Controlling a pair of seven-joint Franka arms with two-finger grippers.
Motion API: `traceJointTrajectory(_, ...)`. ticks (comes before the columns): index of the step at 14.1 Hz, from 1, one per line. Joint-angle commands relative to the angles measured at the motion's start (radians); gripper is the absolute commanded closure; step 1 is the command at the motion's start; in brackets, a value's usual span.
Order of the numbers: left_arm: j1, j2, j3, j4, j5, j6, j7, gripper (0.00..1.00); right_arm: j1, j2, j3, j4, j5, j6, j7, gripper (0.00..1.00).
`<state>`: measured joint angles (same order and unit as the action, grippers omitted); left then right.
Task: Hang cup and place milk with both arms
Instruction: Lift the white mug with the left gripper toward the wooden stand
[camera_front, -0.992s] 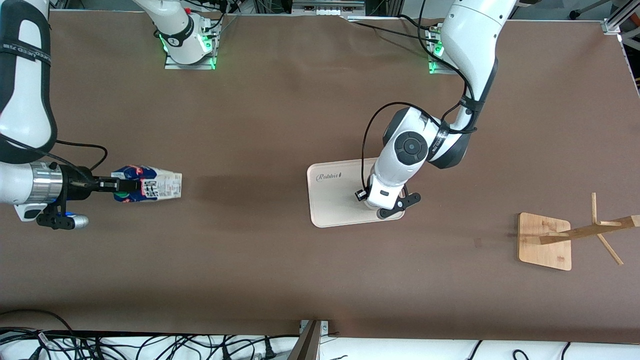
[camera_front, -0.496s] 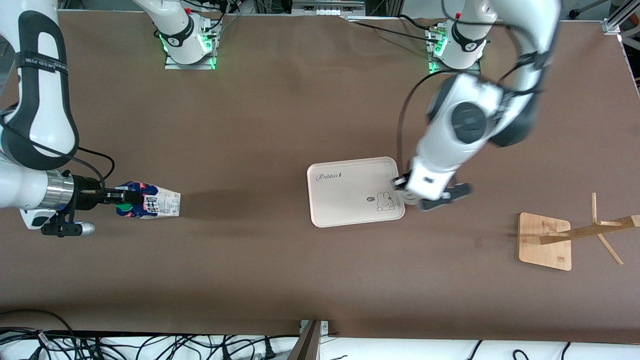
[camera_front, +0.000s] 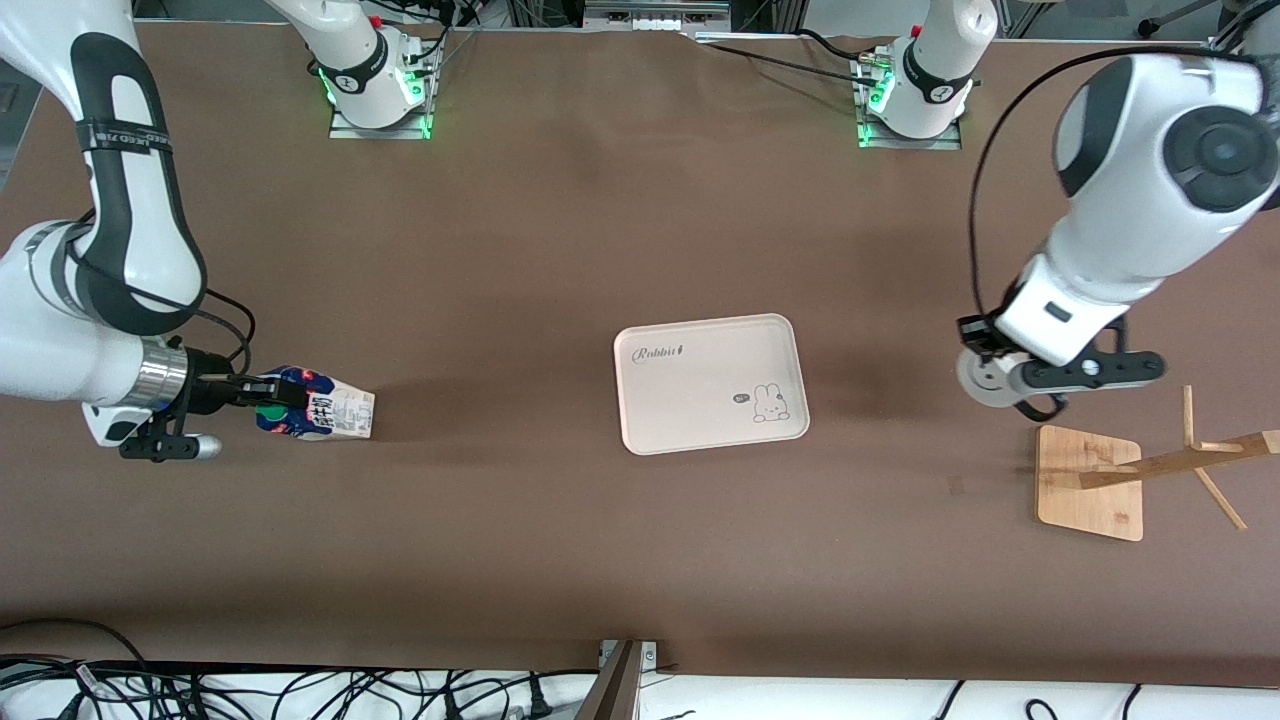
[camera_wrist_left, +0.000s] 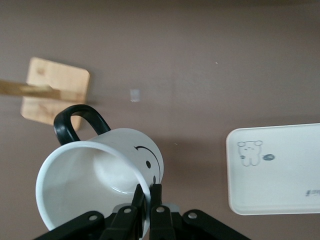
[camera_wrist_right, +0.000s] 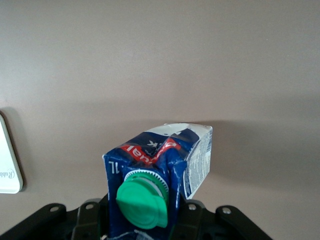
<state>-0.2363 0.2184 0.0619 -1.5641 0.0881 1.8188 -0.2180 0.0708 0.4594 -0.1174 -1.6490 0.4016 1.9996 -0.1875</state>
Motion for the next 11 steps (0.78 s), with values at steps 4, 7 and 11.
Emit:
traceJointTrajectory(4, 0.025, 0.01, 0.062, 0.044, 0.03, -0.026, 0.189, 1.0, 0.0, -0.082, 0.024, -0.152, -0.013, 0.109, -0.024, 0.61)
traceJointTrajectory(7, 0.049, 0.015, 0.101, 0.045, 0.019, -0.021, 0.279, 1.0, 0.0, -0.123, 0.045, -0.258, -0.013, 0.212, -0.033, 0.61)
traceJointTrajectory(11, 0.081, 0.058, 0.11, 0.104, 0.018, -0.015, 0.376, 1.0, 0.0, -0.122, 0.05, -0.261, -0.012, 0.22, -0.03, 0.0)
